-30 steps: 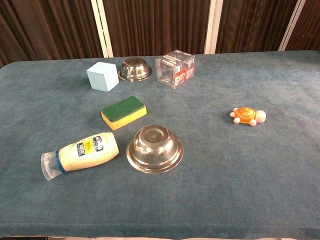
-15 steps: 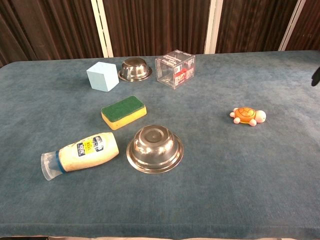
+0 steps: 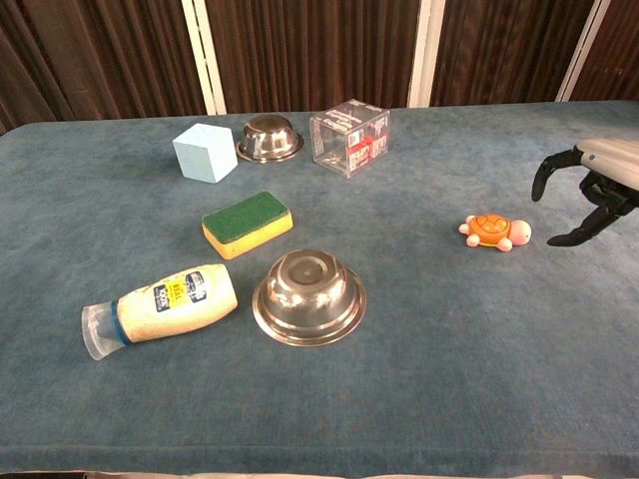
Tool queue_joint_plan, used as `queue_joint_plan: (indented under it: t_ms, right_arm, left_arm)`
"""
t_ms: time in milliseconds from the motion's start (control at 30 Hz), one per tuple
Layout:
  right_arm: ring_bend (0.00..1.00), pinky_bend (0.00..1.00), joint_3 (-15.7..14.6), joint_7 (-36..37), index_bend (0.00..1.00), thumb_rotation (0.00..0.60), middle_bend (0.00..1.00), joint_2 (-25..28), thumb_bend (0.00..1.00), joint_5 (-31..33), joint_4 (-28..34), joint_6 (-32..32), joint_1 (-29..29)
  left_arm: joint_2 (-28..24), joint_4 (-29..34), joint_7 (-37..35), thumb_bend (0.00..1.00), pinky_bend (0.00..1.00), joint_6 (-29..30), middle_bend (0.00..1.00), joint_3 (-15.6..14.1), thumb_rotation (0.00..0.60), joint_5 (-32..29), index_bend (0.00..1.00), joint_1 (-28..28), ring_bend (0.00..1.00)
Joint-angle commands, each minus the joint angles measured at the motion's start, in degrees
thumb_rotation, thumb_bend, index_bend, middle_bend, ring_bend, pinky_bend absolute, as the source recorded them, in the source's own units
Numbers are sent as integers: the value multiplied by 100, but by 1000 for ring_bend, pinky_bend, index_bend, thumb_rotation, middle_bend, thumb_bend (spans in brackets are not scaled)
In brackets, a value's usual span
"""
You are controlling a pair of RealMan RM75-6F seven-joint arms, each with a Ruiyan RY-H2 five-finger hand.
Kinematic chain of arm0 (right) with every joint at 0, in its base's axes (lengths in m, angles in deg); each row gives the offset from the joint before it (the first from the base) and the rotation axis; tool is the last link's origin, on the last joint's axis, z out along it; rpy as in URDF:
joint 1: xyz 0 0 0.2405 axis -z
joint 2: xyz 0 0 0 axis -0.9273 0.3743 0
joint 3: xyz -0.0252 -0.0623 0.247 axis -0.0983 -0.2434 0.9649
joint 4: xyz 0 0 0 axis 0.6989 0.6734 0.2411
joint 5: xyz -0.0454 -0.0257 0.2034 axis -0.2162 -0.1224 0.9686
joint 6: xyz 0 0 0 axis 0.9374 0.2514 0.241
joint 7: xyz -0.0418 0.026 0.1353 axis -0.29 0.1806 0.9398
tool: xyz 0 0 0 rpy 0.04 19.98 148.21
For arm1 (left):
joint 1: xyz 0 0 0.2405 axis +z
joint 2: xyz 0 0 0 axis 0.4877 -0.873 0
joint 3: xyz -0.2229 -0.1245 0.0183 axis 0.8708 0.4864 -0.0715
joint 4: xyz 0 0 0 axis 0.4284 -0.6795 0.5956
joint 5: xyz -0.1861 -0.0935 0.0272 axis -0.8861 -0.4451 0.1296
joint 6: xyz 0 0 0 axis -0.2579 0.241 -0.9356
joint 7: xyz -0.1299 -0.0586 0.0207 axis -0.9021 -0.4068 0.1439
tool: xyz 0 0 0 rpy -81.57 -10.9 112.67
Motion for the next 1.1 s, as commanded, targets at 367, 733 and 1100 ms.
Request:
queue_joint_plan:
  t_ms: [367, 733, 1100]
  right_arm:
    - [936, 939, 21, 66, 600, 600, 434, -757, 184, 83, -840, 236, -379]
    - [936, 940, 44, 413, 608, 600, 436, -1248, 185, -76, -1547, 4, -570]
    - [936, 940, 139, 688, 594, 600, 436, -1678, 185, -7, -2190, 80, -764]
  left_arm:
    - [-25, -6, -140, 559, 549, 31, 208, -6, 600, 5, 253, 27, 246]
    - [-4, -65, -230, 559, 549, -57, 208, 8, 600, -57, 262, 3, 246]
    - [2, -90, -236, 558, 549, -94, 208, -1, 600, -73, 271, 0, 246]
